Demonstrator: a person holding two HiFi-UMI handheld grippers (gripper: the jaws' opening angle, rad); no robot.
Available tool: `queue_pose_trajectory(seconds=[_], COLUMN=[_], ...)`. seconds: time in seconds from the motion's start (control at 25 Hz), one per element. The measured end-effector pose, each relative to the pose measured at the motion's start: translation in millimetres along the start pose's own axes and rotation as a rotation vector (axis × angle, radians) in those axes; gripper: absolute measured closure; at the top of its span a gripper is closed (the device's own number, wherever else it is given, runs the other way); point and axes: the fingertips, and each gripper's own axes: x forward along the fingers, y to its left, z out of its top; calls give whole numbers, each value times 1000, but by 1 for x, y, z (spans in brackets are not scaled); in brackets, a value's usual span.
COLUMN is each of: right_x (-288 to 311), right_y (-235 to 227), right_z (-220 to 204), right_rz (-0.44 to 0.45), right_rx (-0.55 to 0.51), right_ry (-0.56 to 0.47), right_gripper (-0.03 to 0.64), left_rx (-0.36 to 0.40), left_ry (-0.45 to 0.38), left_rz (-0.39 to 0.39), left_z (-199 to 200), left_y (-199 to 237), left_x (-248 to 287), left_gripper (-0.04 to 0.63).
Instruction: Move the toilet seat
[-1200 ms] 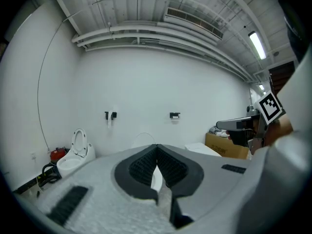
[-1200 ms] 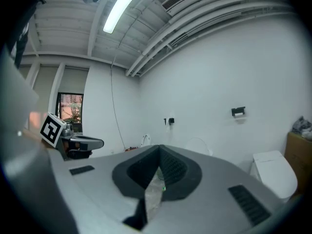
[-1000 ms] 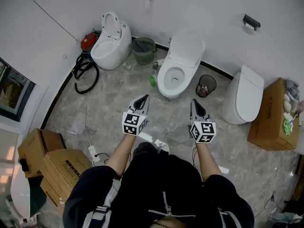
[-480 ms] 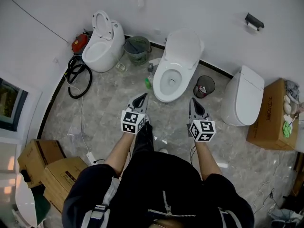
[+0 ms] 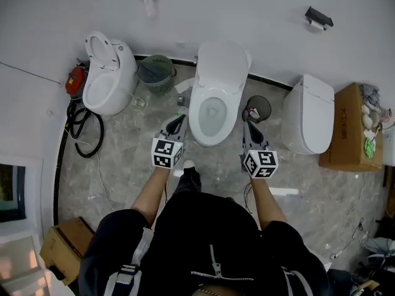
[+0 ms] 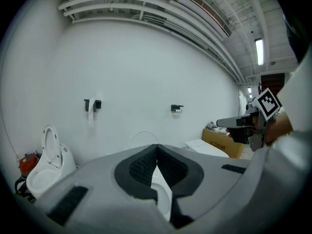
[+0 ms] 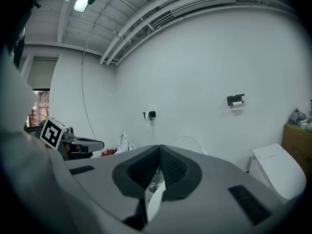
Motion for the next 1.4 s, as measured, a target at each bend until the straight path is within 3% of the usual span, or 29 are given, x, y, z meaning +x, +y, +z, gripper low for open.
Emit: queue_pose_trajectory(seconds=[0.4,0.88,1.16,1.4], right_x=[69,105,126,136], right_y=[-15,-55,-73,-92], right_z=[24,19,-10,-69], right_rz=[-133,-170,-171,-201], right_rx=[35,63,113,189], right_ry=[-23,-7,54,129], right_gripper=[615,614,614,614], left_rx=[30,-11,-50,-90], left_ry=[18,38,122,219], left_rz=[-133,-146,-153,-162], left_z=[21,18,-15,-77], left_y=[61,74,81,83], left_x=[84,143,165,180], left_gripper=[592,592,592,592])
